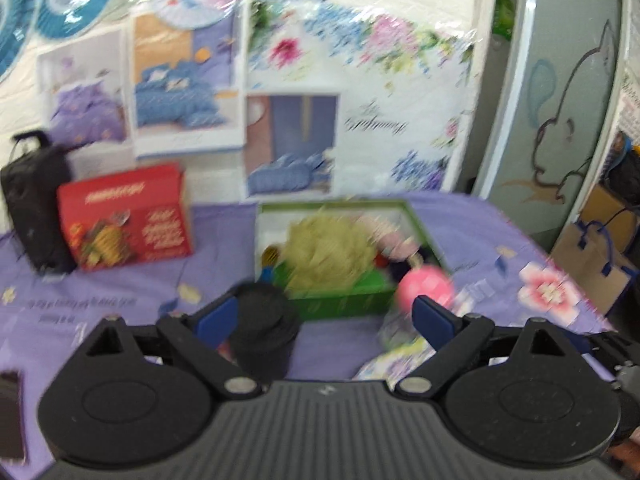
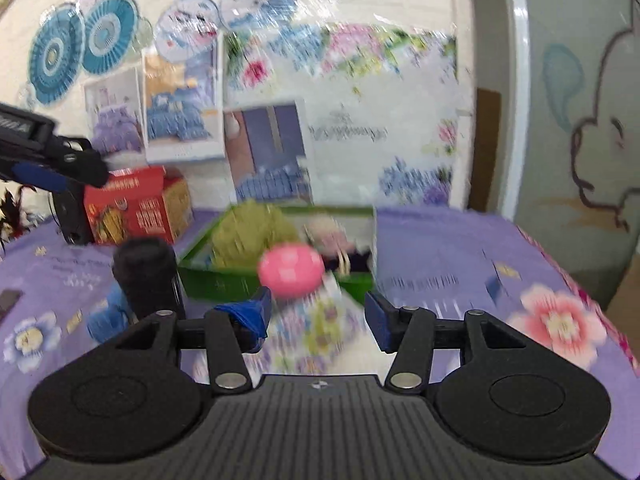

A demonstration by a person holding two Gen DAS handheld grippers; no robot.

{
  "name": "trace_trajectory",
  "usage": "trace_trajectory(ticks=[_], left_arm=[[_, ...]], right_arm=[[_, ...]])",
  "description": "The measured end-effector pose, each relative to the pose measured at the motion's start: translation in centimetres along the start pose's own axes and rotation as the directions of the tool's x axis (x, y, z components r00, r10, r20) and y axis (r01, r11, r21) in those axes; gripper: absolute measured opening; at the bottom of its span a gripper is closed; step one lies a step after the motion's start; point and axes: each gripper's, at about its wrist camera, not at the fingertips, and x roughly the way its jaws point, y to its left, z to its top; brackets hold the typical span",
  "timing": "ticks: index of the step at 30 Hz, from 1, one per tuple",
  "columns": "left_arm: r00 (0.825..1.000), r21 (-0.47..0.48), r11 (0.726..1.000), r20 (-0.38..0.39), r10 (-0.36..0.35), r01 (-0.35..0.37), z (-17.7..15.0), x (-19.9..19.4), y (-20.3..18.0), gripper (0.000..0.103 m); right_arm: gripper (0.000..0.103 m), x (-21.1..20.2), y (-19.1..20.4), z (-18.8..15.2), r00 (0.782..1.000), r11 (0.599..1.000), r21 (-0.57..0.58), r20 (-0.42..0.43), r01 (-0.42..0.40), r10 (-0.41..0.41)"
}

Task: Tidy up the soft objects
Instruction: 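Grasp the blue towel bow with the left gripper while the right grasps the white fluffy roll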

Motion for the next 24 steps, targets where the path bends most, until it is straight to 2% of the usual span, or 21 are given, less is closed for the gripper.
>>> trace_trajectory(ticks=[2,5,7,10,15,17,20,22,24], left_arm=[[0.997,-0.015,0.999,-0.054,0.047,-0.048,-3.5,0.7,1.3,0.093],[0.986,-0.085,0.993,-0.15,0.066,-0.079,-8.8,1.9,3.5,0.093],[0.973,-0.101,0.988,-0.215,0.09,-0.113,-11.4,2.8,4.7,0.093],[0.955,-0.101,0.984,-0.273,0.114,-0.147,-13.3,3.6,5.9,0.093],[0.945,-0.154,0.968,-0.294,0.146,-0.198,-13.2,4.3,8.2,0.093],[0.943,-0.165,0.964,-0.294,0.155,-0.21,-12.6,4.7,8.6,0.093],[0.942,-0.164,0.958,-0.283,0.182,-0.234,-11.4,5.9,9.0,0.093],[0.944,-0.162,0.957,-0.268,0.192,-0.24,-10.2,6.9,9.3,0.093],[0.95,-0.154,0.961,-0.253,0.184,-0.227,-9.0,8.3,9.4,0.093]], right_arm=[[0.036,0.0,-0.4,-2.9,0.997,0.998,0.037,-0.061,0.048,-0.046],[0.036,0.4,-0.6,-6.1,0.988,0.993,0.099,-0.144,0.071,-0.057],[0.036,1.0,-0.4,-7.0,0.984,0.991,0.117,-0.175,0.063,-0.042],[0.036,2.5,0.2,-7.2,0.981,0.992,0.117,-0.19,0.049,-0.026],[0.037,4.7,0.8,-7.0,0.982,0.989,0.149,-0.19,0.019,0.009],[0.037,5.9,0.4,-7.2,0.974,0.986,0.168,-0.224,-0.002,0.04],[0.037,6.3,-0.8,-7.4,0.967,0.99,0.137,-0.255,0.028,0.008],[0.037,5.5,-2.7,-7.4,0.966,0.986,0.159,-0.256,0.06,-0.017],[0.037,4.3,-5.0,-7.1,0.967,0.969,0.209,-0.243,0.128,-0.075]])
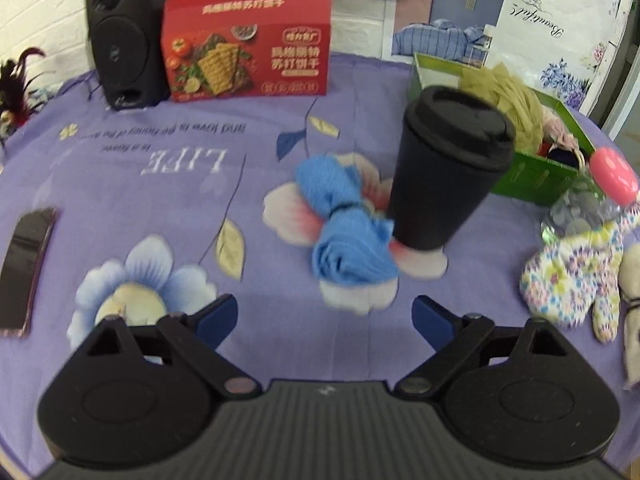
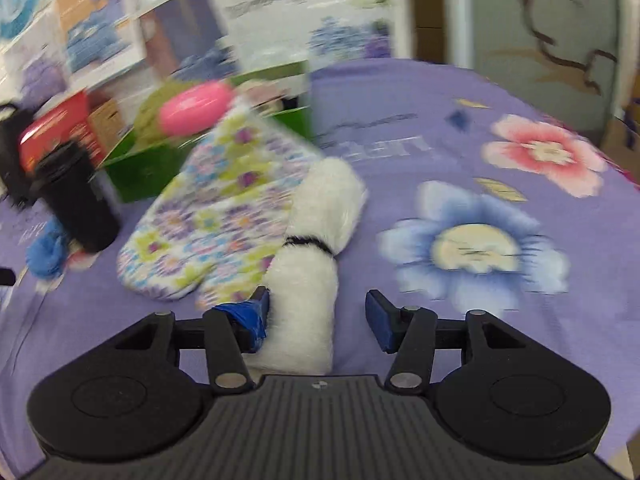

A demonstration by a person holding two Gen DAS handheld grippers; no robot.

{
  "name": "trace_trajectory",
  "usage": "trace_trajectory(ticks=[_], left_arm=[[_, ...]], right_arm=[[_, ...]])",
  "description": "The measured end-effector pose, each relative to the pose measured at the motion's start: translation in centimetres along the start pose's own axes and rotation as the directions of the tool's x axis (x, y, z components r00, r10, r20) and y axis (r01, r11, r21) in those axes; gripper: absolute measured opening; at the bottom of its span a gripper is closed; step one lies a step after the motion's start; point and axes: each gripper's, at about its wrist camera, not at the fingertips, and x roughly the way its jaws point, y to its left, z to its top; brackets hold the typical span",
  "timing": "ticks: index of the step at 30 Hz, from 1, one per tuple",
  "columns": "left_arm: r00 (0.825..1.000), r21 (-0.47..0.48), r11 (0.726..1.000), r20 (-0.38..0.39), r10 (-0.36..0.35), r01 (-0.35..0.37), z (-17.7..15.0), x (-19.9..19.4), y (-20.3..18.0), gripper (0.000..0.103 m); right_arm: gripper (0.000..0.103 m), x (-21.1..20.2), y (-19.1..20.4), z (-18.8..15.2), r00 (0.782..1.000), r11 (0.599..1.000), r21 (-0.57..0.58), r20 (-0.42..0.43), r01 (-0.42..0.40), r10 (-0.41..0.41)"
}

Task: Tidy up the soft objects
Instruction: 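Grasp the blue towel bow with the left gripper while the right grasps the white fluffy roll, then carry the towel and white roll into the green box and release both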

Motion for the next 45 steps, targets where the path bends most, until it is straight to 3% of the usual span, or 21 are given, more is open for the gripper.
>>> trace_trajectory(ticks=[2,6,12,17,22,28,30,31,32,33,34,36,40,45], left_arm=[[1.0,0.021,1.0,-0.001,-0.01,0.01,1.5,1.6,-0.7,0.093],[0.998,0.042,0.999,-0.062,-0.027,0.03,3.5,5.6,-1.4,0.093],[0.991,-0.009,1.0,-0.137,-0.01,0.009,4.0,9.1,-0.9,0.093],[0.992,0.096,0.994,-0.103,0.07,-0.06,3.4,9.5,-2.2,0.094],[0.994,0.101,0.994,-0.096,0.059,-0.049,3.3,9.4,-2.0,0.094],[0.995,0.102,0.994,-0.095,0.043,-0.034,3.4,9.4,-1.8,0.093],[0.994,0.093,0.995,-0.096,0.041,-0.032,3.6,9.3,-1.6,0.086],[0.995,0.09,0.995,-0.095,0.041,-0.033,3.6,9.1,-1.5,0.075],[0.995,0.085,0.996,-0.095,0.034,-0.026,3.8,8.7,-1.4,0.058],[0.995,0.085,0.996,-0.098,0.024,-0.016,3.9,8.3,-1.2,0.048],[0.994,0.086,0.996,-0.105,0.015,-0.006,4.0,7.9,-1.0,0.027],[0.994,0.063,0.998,-0.109,-0.007,0.014,4.1,6.8,-0.4,0.022],[0.997,0.029,0.999,-0.079,-0.019,0.022,3.5,3.1,1.0,0.021],[0.999,0.03,0.998,0.005,-0.053,0.053,4.9,-2.5,2.1,0.021]], right_arm=[[0.039,-1.3,-1.2,0.5,0.999,0.999,0.046,0.036,0.025,-0.027],[0.039,-2.9,-1.6,1.1,0.998,0.998,0.047,0.062,-0.034,0.031],[0.039,-1.9,-0.6,1.5,0.998,0.999,0.039,0.059,-0.036,0.033],[0.039,0.6,0.6,1.3,1.0,0.998,-0.05,-0.007,0.023,-0.023],[0.04,3.3,0.4,0.7,0.995,0.995,-0.071,-0.069,0.07,-0.074],[0.045,4.1,0.7,0.2,0.996,0.99,-0.113,-0.024,0.084,-0.087],[0.045,4.0,0.4,0.0,0.997,0.994,-0.082,-0.013,0.076,-0.077],[0.046,3.9,0.2,0.0,0.997,0.995,-0.069,-0.009,0.071,-0.072],[0.043,3.9,0.2,0.0,0.998,0.995,-0.071,-0.007,0.065,-0.065],[0.035,3.8,0.1,0.0,0.999,0.996,-0.078,-0.005,0.053,-0.054],[0.03,3.6,-0.1,0.0,0.999,0.997,-0.072,-0.005,0.033,-0.034],[0.016,3.0,-0.4,0.2,1.0,0.998,-0.057,-0.011,0.0,0.0],[0.014,0.6,-0.6,0.4,0.999,0.997,-0.054,0.012,-0.049,0.05],[0.015,-3.1,-1.0,3.0,0.986,0.993,-0.032,0.124,-0.111,0.114]])
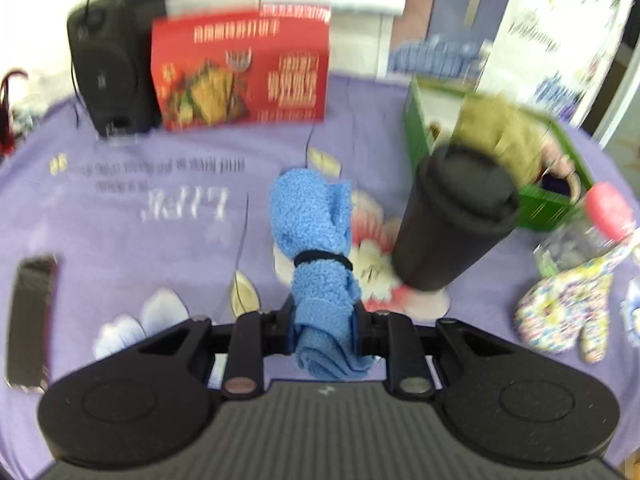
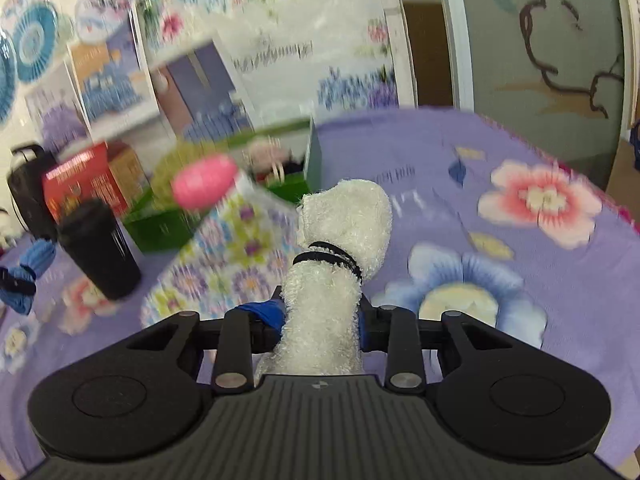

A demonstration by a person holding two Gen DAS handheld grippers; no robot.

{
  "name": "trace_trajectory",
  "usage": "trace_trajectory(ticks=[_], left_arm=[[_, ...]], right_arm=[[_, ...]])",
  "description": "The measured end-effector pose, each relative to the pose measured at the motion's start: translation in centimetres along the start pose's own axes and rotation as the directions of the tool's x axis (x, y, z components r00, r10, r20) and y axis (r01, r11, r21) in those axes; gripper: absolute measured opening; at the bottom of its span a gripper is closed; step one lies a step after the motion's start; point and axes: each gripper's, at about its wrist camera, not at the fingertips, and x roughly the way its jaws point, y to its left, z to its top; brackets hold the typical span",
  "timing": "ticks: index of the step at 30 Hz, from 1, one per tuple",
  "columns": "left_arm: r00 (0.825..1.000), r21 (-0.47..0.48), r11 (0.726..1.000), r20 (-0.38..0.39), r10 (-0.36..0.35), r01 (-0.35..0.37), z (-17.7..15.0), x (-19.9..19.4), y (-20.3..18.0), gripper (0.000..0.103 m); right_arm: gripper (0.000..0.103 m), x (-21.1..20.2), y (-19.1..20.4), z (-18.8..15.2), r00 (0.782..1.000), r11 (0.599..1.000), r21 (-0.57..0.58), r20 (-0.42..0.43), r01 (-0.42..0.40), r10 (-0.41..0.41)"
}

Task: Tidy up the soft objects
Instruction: 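Carry the towel and white roll into the green box and release both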

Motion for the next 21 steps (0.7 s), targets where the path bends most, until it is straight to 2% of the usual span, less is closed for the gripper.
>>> trace_trajectory(ticks=[5,8,11,15,19,21], left_arm=[[0.991,0.018,0.993,0.063,-0.116,0.115,6.3,-1.1,-2.2,0.021],[0.984,0.044,0.987,0.081,-0.158,0.155,10.6,0.5,-4.8,0.021],[0.979,0.06,0.98,0.069,-0.191,0.187,14.6,3.5,-8.2,0.021],[0.978,0.09,0.974,0.024,-0.209,0.206,18.1,8.0,-12.7,0.021],[0.971,0.125,0.963,-0.036,-0.236,0.239,19.6,11.5,-16.7,0.021],[0.97,0.144,0.96,-0.053,-0.235,0.241,20.0,12.9,-18.2,0.026]], right_arm=[[0.015,1.3,1.4,7.6,0.991,0.993,-0.113,0.12,-0.044,0.058],[0.016,5.0,2.7,12.0,0.988,0.981,-0.181,0.117,-0.076,0.098],[0.016,10.0,4.2,15.2,0.989,0.967,-0.229,0.071,-0.108,0.128],[0.016,15.6,5.7,16.8,0.988,0.953,-0.262,-0.009,-0.152,0.155],[0.017,20.0,6.2,16.6,0.98,0.946,-0.26,-0.083,-0.194,0.179],[0.022,21.6,6.4,16.3,0.974,0.944,-0.249,-0.121,-0.215,0.19]])
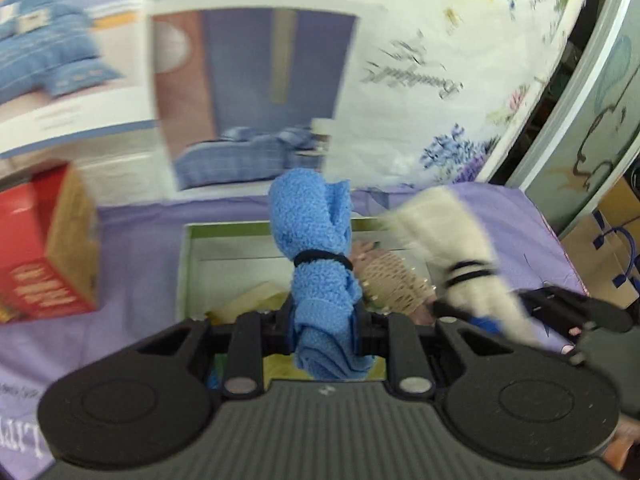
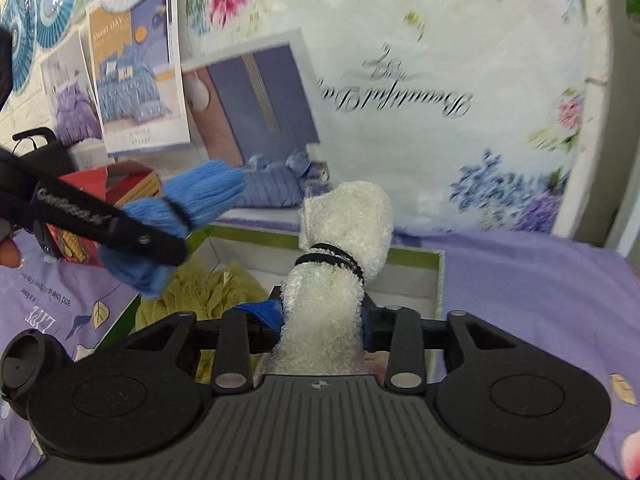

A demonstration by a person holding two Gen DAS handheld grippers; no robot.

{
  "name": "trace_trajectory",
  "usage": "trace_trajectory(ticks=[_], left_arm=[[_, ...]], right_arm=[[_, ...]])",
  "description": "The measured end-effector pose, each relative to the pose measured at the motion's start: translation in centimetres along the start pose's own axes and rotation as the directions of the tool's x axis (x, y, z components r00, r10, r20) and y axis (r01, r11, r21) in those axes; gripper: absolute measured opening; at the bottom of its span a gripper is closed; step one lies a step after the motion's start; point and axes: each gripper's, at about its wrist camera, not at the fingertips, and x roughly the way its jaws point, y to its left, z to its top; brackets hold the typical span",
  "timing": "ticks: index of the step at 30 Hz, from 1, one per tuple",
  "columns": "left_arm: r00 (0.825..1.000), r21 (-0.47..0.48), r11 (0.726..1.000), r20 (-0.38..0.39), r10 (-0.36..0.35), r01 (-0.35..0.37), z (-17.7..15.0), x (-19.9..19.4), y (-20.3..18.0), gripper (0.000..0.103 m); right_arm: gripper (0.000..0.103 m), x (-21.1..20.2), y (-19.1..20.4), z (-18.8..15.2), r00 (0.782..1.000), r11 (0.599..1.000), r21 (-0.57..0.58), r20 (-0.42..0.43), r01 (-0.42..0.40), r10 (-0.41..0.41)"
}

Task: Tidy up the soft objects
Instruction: 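Carry the towel and white roll into the green box and release both, then grasp the floral oven mitt with the right gripper while the left grips it too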

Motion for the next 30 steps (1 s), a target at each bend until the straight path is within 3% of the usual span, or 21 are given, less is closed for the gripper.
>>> trace_trajectory(ticks=[1,2,3,12,17,24,30], left_arm=[[1.0,0.008,1.0,-0.009,0.012,-0.012,0.3,0.8,-0.4,0.043],[0.999,0.009,0.999,-0.015,0.031,-0.031,0.5,1.4,-0.7,0.068],[0.999,0.007,0.999,-0.006,0.051,-0.051,0.7,1.6,-0.8,0.07],[0.996,-0.037,0.997,0.058,0.071,-0.069,0.9,-1.9,0.4,0.07],[0.993,-0.012,0.997,0.087,0.075,-0.074,-1.5,-6.1,0.2,0.071],[0.994,0.041,0.998,0.093,0.049,-0.053,-8.9,-11.3,-0.3,0.072],[1.0,0.085,0.996,0.007,-0.002,0.001,-16.6,-11.8,-1.4,0.074]], right_arm=[[0.023,0.7,0.0,-0.1,1.0,1.0,0.003,-0.018,-0.005,0.005],[0.024,1.3,0.1,-0.2,0.999,1.0,0.004,-0.034,-0.002,0.002],[0.024,1.5,0.2,-0.2,0.999,1.0,-0.001,-0.037,0.005,-0.005],[0.025,-2.3,0.7,1.9,0.994,1.0,0.012,0.107,-0.012,0.01],[0.026,-6.5,1.8,2.2,0.986,1.0,-0.018,0.167,0.012,-0.009],[0.028,-12.0,0.3,-2.8,0.986,0.995,0.03,0.135,0.098,-0.101],[0.029,-14.3,-0.6,-9.4,0.991,0.986,0.119,0.041,0.121,-0.126]])
